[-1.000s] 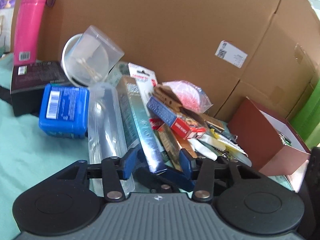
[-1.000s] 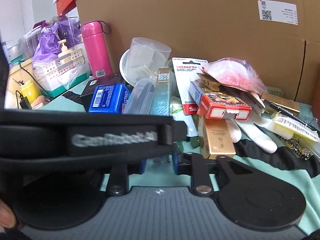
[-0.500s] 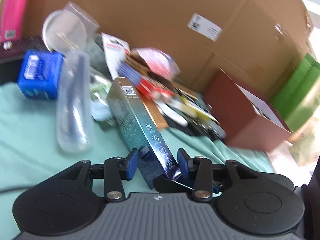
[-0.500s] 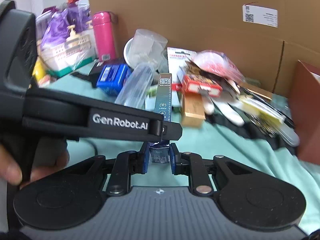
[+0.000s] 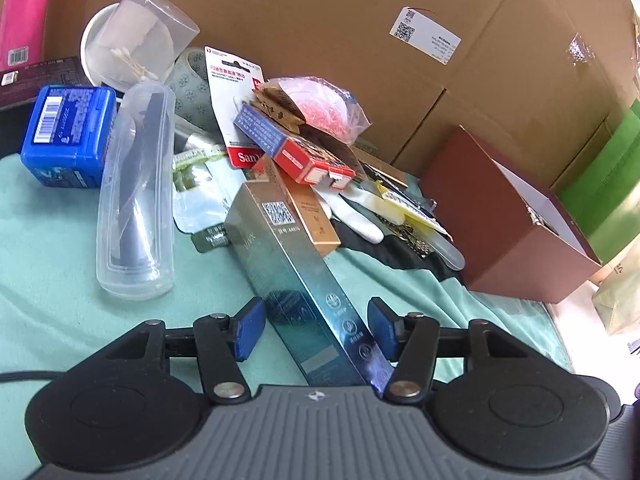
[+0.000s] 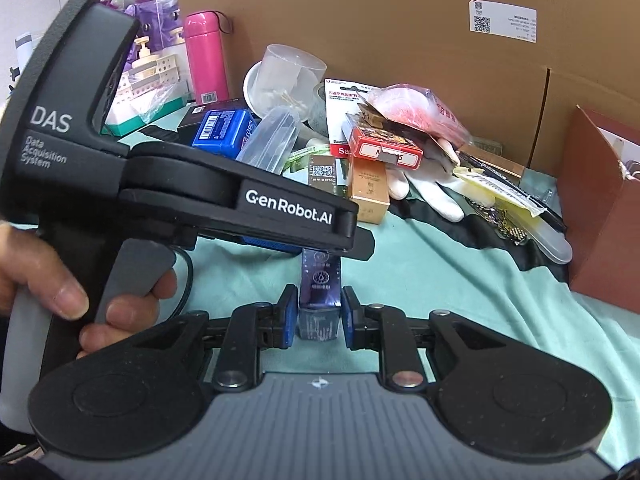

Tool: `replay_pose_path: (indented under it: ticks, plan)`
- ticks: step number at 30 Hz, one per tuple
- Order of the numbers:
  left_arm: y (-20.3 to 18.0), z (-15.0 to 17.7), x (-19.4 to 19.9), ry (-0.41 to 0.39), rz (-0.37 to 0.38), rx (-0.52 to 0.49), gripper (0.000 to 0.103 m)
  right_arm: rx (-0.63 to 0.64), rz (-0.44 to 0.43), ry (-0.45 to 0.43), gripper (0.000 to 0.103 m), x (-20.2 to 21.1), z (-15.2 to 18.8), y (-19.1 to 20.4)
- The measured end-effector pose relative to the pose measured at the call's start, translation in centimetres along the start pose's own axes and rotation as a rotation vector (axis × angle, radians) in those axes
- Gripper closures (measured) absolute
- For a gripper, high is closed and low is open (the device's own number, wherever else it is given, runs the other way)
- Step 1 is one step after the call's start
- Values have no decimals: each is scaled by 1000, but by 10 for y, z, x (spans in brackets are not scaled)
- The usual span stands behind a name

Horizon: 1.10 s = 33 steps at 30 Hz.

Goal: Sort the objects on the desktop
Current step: 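Carry the silver-teal box and blue box with both tools to the red-brown box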

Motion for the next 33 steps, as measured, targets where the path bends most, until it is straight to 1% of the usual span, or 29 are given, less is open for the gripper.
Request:
replay_pose_path:
  ticks: [5, 9, 12, 15, 19, 23, 26, 30, 33]
  plan:
    - [0, -2, -4, -17, -15, -18, 41, -15, 4, 10, 81, -7, -2, -2]
    - [-1, -2, -2, -22, -22, -16, 45, -15, 0, 12, 82, -10, 0, 0]
    - [-8, 0, 3, -25, -31, -31, 48, -15, -2, 5, 82, -5, 1, 1]
    - [-19, -1, 12, -48, -25, -50, 49, -1, 13, -18, 82, 6, 2, 2]
    - [-40, -8, 27, -101, -13, -86, 49, 2, 32, -79, 82, 28, -3, -2]
    - [-67, -18, 35, -153, 19, -134, 49, -7, 62, -148, 82, 52, -9, -13]
    - [-91, -27, 32, -165, 58, -165, 49, -29, 103, -194, 82, 67, -13, -28]
    - [-129, -39, 22, -181, 126, -209, 50, -67, 181, -253, 82, 87, -17, -54]
    - [-162, -50, 8, -189, 189, -232, 51, -90, 256, -293, 82, 103, -19, -77]
Point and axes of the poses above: each gripper's, at about its wrist camera, not at the fingertips, and x roughly against the way its jaws point, y to its left, z to its underside, the point moved 4 cm from there along -x, roughly the way its jaws point, and after that the axes turned 1 degree about -y, right-handed, at the moved point
